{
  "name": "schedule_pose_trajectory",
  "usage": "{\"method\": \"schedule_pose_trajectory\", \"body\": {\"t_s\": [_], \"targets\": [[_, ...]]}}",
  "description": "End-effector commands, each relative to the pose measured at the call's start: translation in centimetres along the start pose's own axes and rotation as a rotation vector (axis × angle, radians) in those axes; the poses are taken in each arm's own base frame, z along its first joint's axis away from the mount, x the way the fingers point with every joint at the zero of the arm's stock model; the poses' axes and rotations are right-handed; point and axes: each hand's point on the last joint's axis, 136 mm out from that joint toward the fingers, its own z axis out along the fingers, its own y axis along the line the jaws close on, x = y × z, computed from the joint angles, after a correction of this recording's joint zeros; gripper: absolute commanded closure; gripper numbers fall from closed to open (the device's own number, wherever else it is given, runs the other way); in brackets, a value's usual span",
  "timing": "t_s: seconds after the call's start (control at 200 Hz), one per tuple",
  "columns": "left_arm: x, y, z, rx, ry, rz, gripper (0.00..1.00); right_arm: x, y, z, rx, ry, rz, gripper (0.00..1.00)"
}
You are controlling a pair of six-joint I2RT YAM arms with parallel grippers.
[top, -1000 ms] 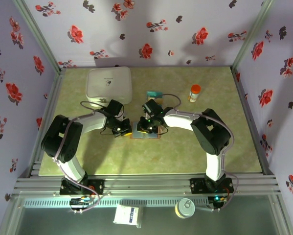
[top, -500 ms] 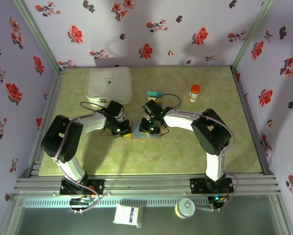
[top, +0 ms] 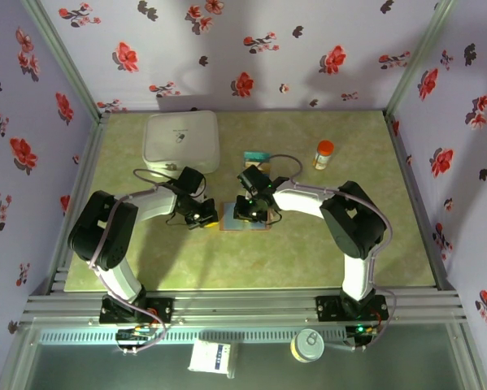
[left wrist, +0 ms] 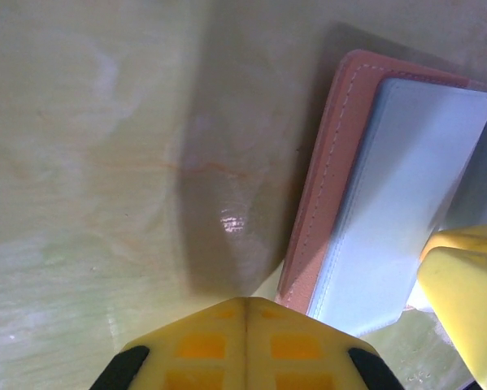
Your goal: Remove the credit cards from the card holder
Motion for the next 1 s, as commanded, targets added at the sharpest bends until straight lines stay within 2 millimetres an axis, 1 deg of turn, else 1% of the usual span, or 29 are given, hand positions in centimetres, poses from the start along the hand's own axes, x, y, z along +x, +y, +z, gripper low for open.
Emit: {"method": "schedule_pose_trajectory", "body": {"t_s": [0.0,0.125,0.27,0.495,0.66,0.855,0.995], "targets": [[-0.3,-1.8,-1.4,0.043,-0.016,0.021,1.0,-0.5,1.7,-1.7,-0.034,-0.031,-0.03,0.79],[-0.6,-2.9,-1.7,0.07,-0.018,0.03,1.0,-0.6,2.3,-1.7,-0.054,-0.029,-0.036,0.78],[-0.6,-3.3,-1.4,0.075,-0.011,0.038,1.0,-0.7,2.7,-1.3,-0.072,-0.016,-0.035,0.78],[-0.3,-2.1,0.0,0.048,0.021,0.034,1.0,-0.8,3.1,-0.3,-0.083,0.004,-0.033,0.78],[0.2,-1.1,0.6,0.022,0.04,0.025,1.0,-0.8,2.8,0.2,-0.069,0.015,-0.03,0.78],[0.4,0.5,0.7,-0.041,0.043,0.018,1.0,-0.6,1.8,0.4,-0.021,0.018,-0.029,0.77],[0.5,0.9,0.4,-0.05,0.039,0.016,1.0,-0.4,1.0,0.4,0.015,0.024,-0.033,0.77]]}}
